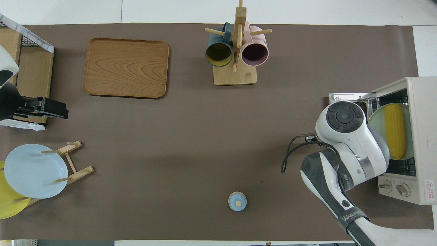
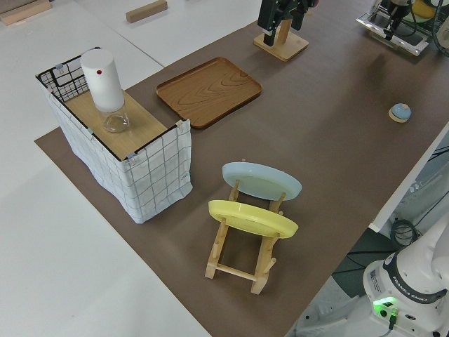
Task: Put corn in oven
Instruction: 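Push the oven door closed with the right gripper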
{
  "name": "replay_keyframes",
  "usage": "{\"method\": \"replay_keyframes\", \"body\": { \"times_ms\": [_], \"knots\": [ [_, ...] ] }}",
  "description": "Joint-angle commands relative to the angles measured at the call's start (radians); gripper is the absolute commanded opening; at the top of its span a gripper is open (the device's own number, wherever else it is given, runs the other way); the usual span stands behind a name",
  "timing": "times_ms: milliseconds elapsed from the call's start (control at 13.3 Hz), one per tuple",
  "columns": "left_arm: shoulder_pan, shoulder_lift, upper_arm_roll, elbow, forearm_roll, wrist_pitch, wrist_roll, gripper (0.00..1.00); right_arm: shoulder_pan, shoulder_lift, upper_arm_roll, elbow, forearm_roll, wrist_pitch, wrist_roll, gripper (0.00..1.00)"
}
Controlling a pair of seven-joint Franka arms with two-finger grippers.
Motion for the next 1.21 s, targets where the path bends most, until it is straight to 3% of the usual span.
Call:
{"method": "replay_keyframes", "body": {
  "times_ms": [0, 452, 1130],
  "knots": [
    [0.018, -0.001, -0.014, 0.001, 0.018, -0.007, 0.009, 1.00, -0.014, -0.016, 0.000, -0.044, 0.017, 0.016, 0.008, 0.00],
    [0.018, -0.001, -0.014, 0.001, 0.018, -0.007, 0.009, 1.00, -0.037, -0.039, 0.000, -0.121, 0.015, 0.028, 0.022, 0.00],
    [0.018, -0.002, -0.014, 0.001, 0.018, -0.007, 0.009, 1.00, -0.041, -0.042, -0.003, -0.114, -0.077, -0.022, 0.017, 0.00]
  ]
}}
